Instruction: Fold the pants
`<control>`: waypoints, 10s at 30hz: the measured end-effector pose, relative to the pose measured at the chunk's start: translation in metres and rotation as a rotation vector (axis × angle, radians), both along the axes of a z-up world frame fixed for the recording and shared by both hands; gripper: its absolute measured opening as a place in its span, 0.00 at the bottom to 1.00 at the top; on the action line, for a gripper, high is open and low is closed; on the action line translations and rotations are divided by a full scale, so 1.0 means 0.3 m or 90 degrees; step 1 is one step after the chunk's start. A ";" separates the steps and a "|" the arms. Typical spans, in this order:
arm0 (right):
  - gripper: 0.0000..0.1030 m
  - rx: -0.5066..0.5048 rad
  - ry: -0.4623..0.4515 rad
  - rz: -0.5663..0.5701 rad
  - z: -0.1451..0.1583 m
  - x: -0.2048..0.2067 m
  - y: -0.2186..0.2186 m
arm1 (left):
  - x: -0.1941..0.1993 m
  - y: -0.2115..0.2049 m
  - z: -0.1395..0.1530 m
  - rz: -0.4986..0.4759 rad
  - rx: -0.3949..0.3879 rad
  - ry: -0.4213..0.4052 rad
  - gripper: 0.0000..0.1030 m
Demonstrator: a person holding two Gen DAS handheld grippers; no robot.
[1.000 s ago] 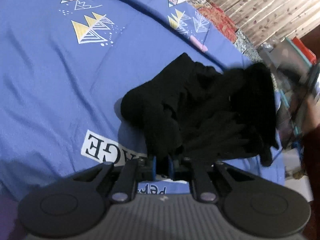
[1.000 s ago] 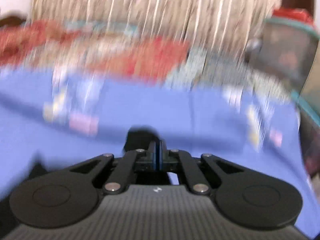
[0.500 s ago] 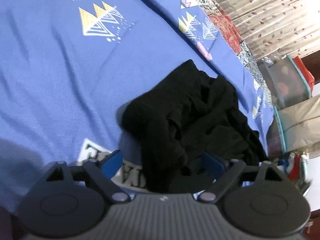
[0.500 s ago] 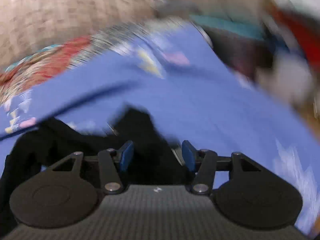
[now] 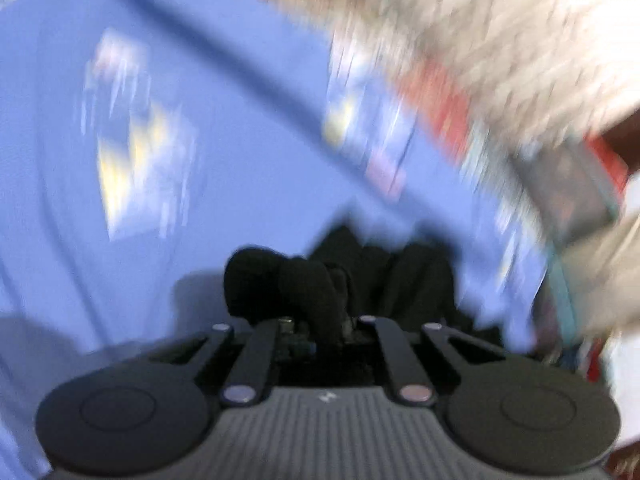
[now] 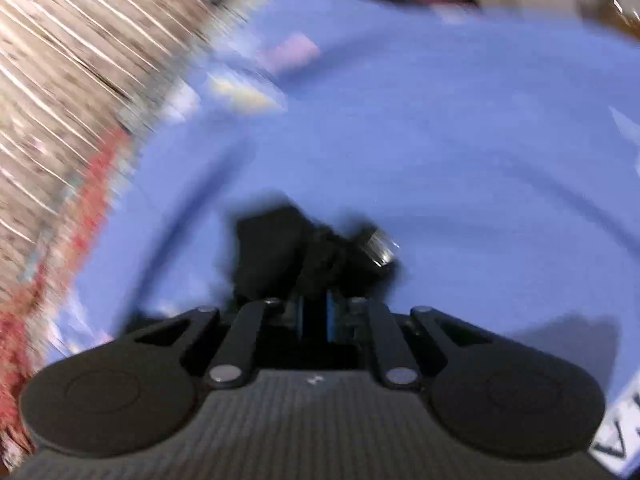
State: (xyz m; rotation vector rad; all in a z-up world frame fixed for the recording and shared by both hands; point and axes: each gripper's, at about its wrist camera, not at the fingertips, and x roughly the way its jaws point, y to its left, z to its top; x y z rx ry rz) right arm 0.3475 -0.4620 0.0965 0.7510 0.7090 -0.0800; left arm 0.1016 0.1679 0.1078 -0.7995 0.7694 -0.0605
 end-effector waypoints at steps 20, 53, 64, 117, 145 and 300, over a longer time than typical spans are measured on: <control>0.23 -0.044 0.114 -0.228 -0.205 -0.505 -0.434 | -0.529 -0.012 -0.288 0.050 0.039 0.183 0.12; 0.64 -0.362 -0.057 0.138 0.128 -0.135 0.132 | 0.422 -0.087 -0.298 -0.101 0.349 0.045 0.87; 0.25 -0.211 0.131 0.215 -0.264 0.628 0.566 | 0.345 -0.066 -0.163 -0.032 0.412 0.021 0.08; 0.04 0.047 0.040 -0.112 -0.044 0.409 -0.151 | 0.118 0.249 -0.079 0.220 0.187 -0.048 0.06; 0.33 0.009 0.072 -0.303 -0.165 -0.680 -0.473 | -0.674 0.246 -0.126 0.225 0.084 -0.023 0.57; 0.29 -0.159 0.005 0.804 -0.266 -0.659 1.524 | -0.608 -0.047 -0.145 0.098 0.097 -0.034 0.43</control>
